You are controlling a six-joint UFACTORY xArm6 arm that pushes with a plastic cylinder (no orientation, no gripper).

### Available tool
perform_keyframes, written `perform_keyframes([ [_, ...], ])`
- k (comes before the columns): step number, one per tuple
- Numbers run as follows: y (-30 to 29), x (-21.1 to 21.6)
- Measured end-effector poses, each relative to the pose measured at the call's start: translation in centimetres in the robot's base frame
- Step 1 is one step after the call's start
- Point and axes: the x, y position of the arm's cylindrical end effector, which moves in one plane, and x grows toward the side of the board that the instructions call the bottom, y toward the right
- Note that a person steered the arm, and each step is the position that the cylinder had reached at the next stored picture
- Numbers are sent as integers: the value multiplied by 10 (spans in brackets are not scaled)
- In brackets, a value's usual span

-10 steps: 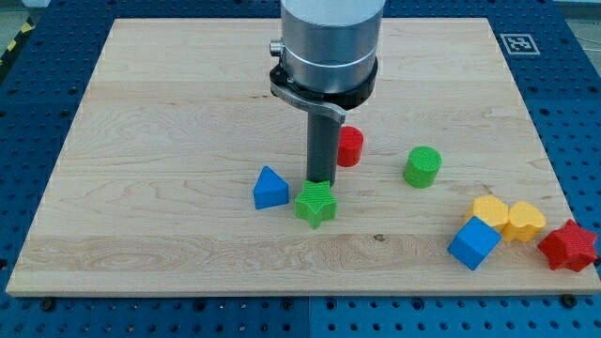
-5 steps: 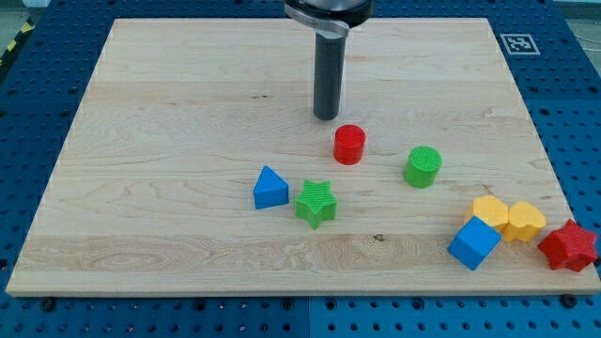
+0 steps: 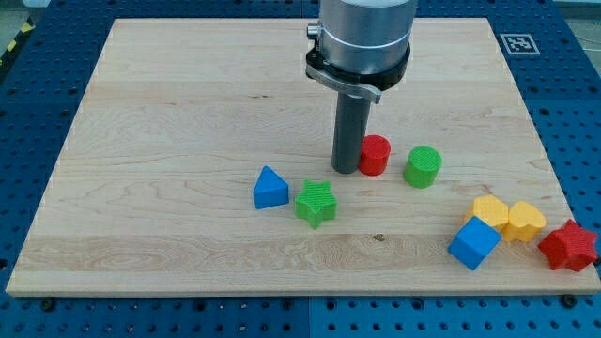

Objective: Slide the red circle into the green circle

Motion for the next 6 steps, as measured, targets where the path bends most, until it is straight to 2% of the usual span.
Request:
perform_keyframes([
  [6, 15, -4],
])
